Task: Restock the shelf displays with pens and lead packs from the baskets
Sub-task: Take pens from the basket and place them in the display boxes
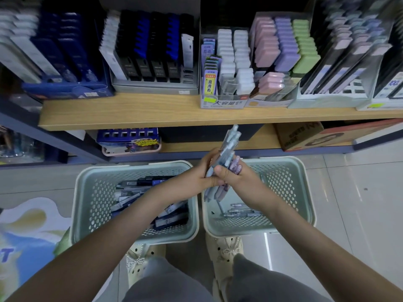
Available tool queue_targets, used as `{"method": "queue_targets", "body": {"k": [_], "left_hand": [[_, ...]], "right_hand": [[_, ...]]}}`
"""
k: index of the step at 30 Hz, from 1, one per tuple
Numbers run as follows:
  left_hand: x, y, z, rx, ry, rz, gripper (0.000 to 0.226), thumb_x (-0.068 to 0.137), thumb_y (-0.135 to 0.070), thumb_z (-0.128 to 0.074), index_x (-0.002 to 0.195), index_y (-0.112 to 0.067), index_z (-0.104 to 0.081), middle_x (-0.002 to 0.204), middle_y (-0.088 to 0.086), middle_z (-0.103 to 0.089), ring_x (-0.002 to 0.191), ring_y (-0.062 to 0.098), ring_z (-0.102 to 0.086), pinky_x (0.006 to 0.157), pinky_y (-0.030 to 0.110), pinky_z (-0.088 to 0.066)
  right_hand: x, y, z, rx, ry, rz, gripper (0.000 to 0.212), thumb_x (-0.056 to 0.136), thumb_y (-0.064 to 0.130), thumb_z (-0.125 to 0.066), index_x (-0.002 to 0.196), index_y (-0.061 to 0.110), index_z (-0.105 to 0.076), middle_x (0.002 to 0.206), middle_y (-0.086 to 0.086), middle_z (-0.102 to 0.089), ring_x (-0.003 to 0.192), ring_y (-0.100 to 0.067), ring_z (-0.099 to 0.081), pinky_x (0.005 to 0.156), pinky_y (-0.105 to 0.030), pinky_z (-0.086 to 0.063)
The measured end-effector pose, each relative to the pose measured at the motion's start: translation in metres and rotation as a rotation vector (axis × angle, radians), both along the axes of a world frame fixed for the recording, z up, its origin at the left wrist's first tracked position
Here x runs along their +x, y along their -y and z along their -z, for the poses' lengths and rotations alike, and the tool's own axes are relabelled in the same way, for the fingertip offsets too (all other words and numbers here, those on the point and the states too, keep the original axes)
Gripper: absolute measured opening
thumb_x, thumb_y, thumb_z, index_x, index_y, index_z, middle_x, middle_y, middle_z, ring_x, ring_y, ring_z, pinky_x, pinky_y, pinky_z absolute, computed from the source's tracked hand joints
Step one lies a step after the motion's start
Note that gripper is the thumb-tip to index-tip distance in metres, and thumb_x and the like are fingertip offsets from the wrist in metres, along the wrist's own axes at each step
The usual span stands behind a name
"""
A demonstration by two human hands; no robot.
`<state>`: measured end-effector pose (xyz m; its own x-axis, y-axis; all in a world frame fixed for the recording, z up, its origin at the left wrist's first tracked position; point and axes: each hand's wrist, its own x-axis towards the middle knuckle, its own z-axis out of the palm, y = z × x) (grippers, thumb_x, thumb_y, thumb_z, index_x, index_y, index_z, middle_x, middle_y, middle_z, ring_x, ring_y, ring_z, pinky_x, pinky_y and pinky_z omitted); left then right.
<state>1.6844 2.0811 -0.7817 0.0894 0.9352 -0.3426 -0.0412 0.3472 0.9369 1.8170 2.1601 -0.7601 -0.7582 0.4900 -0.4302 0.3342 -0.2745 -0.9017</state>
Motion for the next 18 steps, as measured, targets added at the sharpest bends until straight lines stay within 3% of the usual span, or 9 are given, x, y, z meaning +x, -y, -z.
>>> {"method": "queue_targets", "body": {"k": [4,8,11,13,15,18], "left_hand": [[0.002,0.004,-0.001,-0.102,0.065,0.014,0.024,0.101,-0.015,-0.045,0.121,-0.028,-0.048,0.105,-0.011,-0.061,0.095,-0.007,-0.06,0.083,0.013,-0.044],[-0.002,0.004,-0.005,-0.166,0.133,-0.001,0.017,0.101,-0.014,-0.042,0.108,-0.018,-0.058,0.09,-0.008,-0.067,0.081,-0.002,-0.064,0.071,0.013,-0.047],[-0.004,0.004,-0.011,-0.165,0.118,0.028,0.014,0.101,-0.016,-0.046,0.102,-0.015,-0.06,0.089,-0.004,-0.068,0.084,0.004,-0.065,0.079,0.02,-0.05],[-0.003,0.003,-0.019,-0.146,0.098,0.03,0.012,0.1,-0.014,-0.049,0.096,-0.015,-0.061,0.09,-0.001,-0.066,0.087,0.006,-0.063,0.086,0.022,-0.049],[-0.001,0.003,-0.03,-0.128,0.08,-0.014,0.017,0.098,-0.006,-0.049,0.089,-0.014,-0.061,0.085,0.0,-0.063,0.081,0.002,-0.061,0.082,0.016,-0.047],[-0.002,0.006,-0.052,-0.093,0.054,-0.083,0.021,0.098,-0.003,-0.048,0.083,-0.011,-0.06,0.078,-0.001,-0.062,0.072,0.0,-0.06,0.073,0.013,-0.046]], "right_hand": [[-0.002,-0.001,0.005,-0.097,-0.012,0.119,0.043,0.089,0.036,-0.059,0.113,0.0,-0.055,0.096,-0.013,-0.069,0.093,-0.035,-0.065,0.085,-0.048,-0.051],[-0.008,-0.004,0.005,-0.17,-0.036,0.169,0.04,0.087,0.035,-0.062,0.105,0.0,-0.057,0.094,-0.018,-0.066,0.089,-0.032,-0.065,0.085,-0.047,-0.052],[-0.013,-0.005,-0.003,-0.106,-0.007,0.128,0.032,0.089,0.038,-0.056,0.095,0.006,-0.057,0.078,-0.01,-0.064,0.068,-0.024,-0.062,0.06,-0.033,-0.053],[-0.017,-0.006,-0.01,-0.041,0.015,0.09,0.048,0.089,0.046,-0.056,0.099,-0.001,-0.052,0.069,-0.008,-0.056,0.053,-0.02,-0.051,0.044,-0.027,-0.042],[-0.021,-0.008,-0.019,-0.018,-0.008,0.05,0.053,0.084,0.048,-0.054,0.102,-0.002,-0.05,0.067,-0.009,-0.053,0.047,-0.018,-0.046,0.041,-0.025,-0.037],[-0.029,-0.009,-0.041,-0.04,-0.071,-0.002,0.041,0.082,0.043,-0.054,0.099,0.006,-0.051,0.076,-0.008,-0.056,0.046,-0.016,-0.047,0.039,-0.023,-0.038]]}}
